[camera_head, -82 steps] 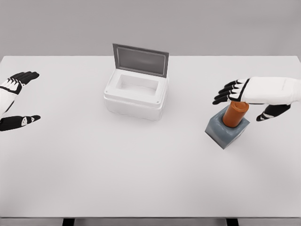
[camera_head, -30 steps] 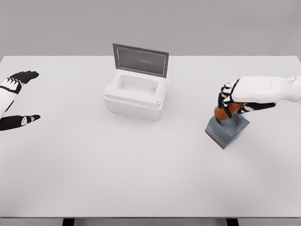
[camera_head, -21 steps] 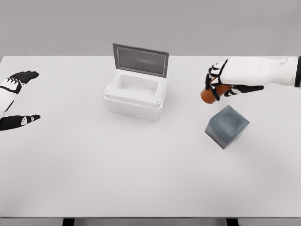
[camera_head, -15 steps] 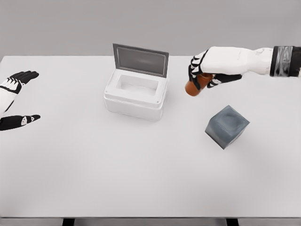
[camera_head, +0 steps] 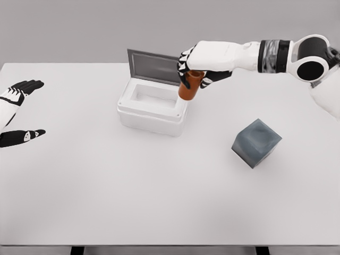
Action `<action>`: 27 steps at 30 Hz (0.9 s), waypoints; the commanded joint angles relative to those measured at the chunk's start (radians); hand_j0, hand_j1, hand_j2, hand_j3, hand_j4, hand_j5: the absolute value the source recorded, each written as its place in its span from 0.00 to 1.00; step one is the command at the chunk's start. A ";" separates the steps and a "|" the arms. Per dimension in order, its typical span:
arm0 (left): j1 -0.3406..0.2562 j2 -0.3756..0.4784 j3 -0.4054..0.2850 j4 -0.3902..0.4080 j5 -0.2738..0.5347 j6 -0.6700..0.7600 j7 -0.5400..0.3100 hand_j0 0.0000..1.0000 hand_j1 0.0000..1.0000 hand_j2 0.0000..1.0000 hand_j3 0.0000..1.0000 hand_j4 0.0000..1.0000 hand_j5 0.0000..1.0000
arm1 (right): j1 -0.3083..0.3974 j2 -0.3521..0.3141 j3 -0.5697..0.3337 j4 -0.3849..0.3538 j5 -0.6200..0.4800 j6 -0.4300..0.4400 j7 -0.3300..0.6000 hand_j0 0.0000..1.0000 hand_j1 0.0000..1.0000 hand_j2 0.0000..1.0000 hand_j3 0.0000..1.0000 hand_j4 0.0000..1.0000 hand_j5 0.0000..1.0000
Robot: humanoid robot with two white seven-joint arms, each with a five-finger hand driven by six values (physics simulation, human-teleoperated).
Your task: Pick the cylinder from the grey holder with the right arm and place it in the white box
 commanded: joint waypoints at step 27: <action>-0.002 0.001 0.002 0.000 0.006 0.000 0.001 1.00 1.00 1.00 1.00 1.00 1.00 | -0.003 0.120 0.002 0.082 0.098 0.003 -0.001 0.28 0.28 0.28 0.28 0.28 0.28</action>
